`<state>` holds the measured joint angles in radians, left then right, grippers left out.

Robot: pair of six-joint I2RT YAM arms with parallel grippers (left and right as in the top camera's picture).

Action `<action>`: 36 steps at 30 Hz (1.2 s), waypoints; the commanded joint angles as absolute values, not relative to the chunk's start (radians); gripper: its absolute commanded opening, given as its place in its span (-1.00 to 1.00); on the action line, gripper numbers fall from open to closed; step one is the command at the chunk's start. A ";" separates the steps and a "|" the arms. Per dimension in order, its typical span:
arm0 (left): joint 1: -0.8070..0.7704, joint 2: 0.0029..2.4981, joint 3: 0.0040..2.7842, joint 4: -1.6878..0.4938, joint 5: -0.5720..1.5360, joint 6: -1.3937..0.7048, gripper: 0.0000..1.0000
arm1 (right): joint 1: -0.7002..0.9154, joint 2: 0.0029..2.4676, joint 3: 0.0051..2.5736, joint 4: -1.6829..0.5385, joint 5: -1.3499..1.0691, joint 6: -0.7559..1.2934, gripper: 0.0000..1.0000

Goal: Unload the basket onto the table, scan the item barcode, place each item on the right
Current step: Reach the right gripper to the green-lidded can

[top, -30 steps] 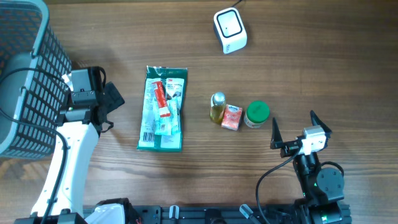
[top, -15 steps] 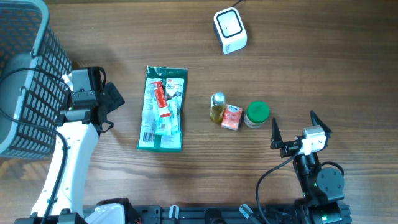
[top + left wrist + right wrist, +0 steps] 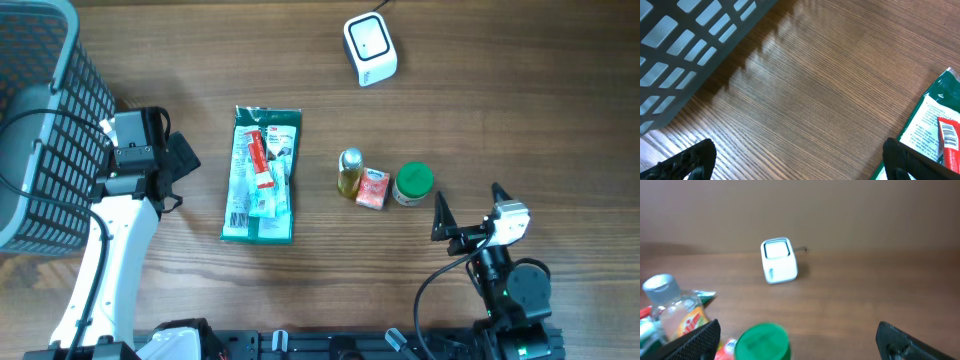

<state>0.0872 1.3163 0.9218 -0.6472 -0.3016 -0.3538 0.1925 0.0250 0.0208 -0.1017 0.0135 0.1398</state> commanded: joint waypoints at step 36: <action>0.092 1.324 0.916 -0.644 -0.304 -0.352 1.00 | 0.255 1.581 1.237 -1.067 -0.093 0.718 0.99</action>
<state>0.0872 1.3174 0.9215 -0.6468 -0.3012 -0.3538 0.2222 1.5227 1.2240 -1.0641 -0.1894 0.6529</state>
